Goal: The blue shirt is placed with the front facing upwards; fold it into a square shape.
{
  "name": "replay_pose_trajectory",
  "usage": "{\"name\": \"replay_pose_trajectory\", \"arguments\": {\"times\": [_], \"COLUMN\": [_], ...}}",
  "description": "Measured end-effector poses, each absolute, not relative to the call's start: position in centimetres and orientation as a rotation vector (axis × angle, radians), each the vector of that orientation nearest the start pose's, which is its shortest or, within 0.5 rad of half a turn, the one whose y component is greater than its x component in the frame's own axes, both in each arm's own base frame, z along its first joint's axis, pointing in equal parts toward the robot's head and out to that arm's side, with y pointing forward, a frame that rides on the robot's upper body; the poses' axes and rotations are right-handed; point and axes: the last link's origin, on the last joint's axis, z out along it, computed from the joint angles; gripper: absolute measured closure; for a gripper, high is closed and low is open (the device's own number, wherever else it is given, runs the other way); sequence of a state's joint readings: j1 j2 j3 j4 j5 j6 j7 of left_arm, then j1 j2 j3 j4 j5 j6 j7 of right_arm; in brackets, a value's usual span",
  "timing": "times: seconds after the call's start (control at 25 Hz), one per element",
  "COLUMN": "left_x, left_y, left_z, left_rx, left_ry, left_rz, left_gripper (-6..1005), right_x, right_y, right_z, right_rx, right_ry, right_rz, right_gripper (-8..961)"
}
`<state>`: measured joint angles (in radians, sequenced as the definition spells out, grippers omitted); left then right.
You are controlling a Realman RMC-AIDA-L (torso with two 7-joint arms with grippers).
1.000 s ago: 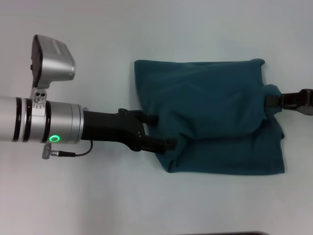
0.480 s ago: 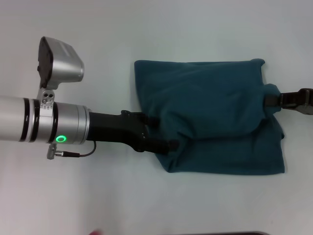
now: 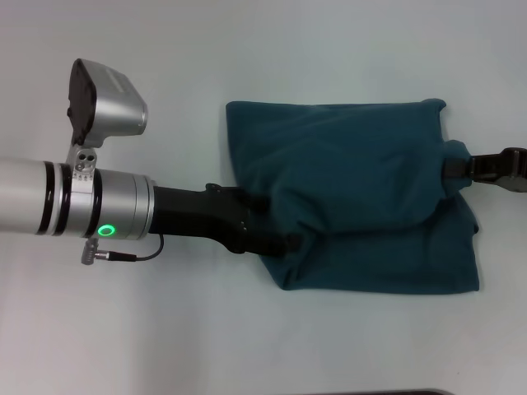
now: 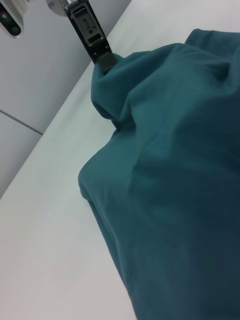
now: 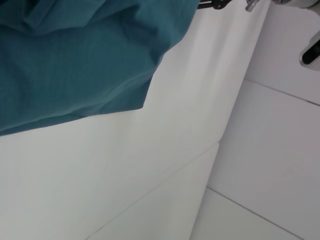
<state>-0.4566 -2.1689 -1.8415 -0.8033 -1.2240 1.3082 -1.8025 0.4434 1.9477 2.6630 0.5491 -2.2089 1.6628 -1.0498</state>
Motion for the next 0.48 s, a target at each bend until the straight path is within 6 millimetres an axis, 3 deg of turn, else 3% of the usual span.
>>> {"name": "replay_pose_trajectory", "arguments": {"times": [0.2,0.48], "left_x": [-22.1,-22.5], "left_y": [30.8,31.5], "left_z": [-9.0,-8.3], "left_rx": [-2.901,-2.839], "left_ry": [-0.949,-0.98], "left_rz": [-0.403,-0.431], "left_gripper": [36,173], "right_x": [33.4,33.4], "right_y": [28.8,28.8], "right_z": [4.3,4.3], "right_rx": [-2.3,-2.299], "right_ry": [1.843,1.846], "right_rz": [0.71,0.71], "right_gripper": [879,877]}}
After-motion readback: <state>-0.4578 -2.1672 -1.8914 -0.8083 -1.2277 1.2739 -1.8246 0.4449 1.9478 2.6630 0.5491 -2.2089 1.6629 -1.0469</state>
